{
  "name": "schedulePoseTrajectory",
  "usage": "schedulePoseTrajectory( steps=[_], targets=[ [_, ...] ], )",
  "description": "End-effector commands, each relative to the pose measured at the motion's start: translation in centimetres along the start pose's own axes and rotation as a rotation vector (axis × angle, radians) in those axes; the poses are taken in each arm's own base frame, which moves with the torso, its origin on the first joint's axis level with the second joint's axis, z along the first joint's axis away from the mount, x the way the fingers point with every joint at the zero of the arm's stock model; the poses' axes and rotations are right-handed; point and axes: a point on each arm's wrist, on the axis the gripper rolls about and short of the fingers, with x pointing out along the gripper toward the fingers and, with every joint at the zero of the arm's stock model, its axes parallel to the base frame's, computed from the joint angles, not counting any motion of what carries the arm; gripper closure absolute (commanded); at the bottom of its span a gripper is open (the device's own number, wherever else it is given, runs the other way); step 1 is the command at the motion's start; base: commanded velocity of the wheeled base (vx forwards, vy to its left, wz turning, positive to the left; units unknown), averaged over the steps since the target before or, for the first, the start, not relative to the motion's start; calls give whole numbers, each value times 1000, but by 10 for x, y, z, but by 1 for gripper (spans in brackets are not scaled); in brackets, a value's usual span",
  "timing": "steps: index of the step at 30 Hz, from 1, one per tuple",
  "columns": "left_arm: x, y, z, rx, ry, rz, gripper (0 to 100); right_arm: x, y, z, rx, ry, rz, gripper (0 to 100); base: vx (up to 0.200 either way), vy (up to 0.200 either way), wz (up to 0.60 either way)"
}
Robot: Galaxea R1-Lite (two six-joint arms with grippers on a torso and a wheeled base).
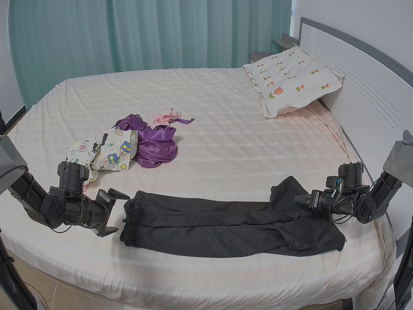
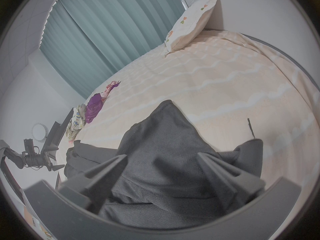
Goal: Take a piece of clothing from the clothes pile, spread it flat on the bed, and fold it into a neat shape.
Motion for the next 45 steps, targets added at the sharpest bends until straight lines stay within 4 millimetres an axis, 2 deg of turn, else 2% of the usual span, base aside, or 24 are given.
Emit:
schedulePoseTrajectory(
  steps=[1, 10, 17, 18, 26, 38, 39, 45],
  targets=[
    [0, 1, 0, -1, 2, 3, 0, -2, -1, -3, 3, 7, -3, 100, 0, 0, 0],
    [1, 4, -1, -3, 8, 13, 0, -26, -8, -2, 30, 1, 1, 100, 0, 0, 0],
    [1, 6, -2, -7, 10, 20, 0, -27, -17, 7, 49, -29, -8, 100, 0, 0, 0],
    [1, 7, -3, -8, 11, 21, 0, -27, -18, 7, 49, -29, -8, 0, 0, 0, 0],
    [-1, 10, -5, -8, 52, -1, 0, -7, -24, 10, 80, -5, 3, 0, 0, 0, 0],
    [-1, 13, -7, -10, 54, 0, 0, -5, -27, 7, 112, 26, 22, 0, 0, 0, 0],
    [-1, 13, -7, -10, 54, 1, 0, -5, -27, 7, 113, 25, 23, 100, 0, 0, 0],
    [-1, 13, -7, -10, 54, 1, 0, -13, -27, 8, 121, 15, 23, 100, 0, 0, 0]
  ],
)
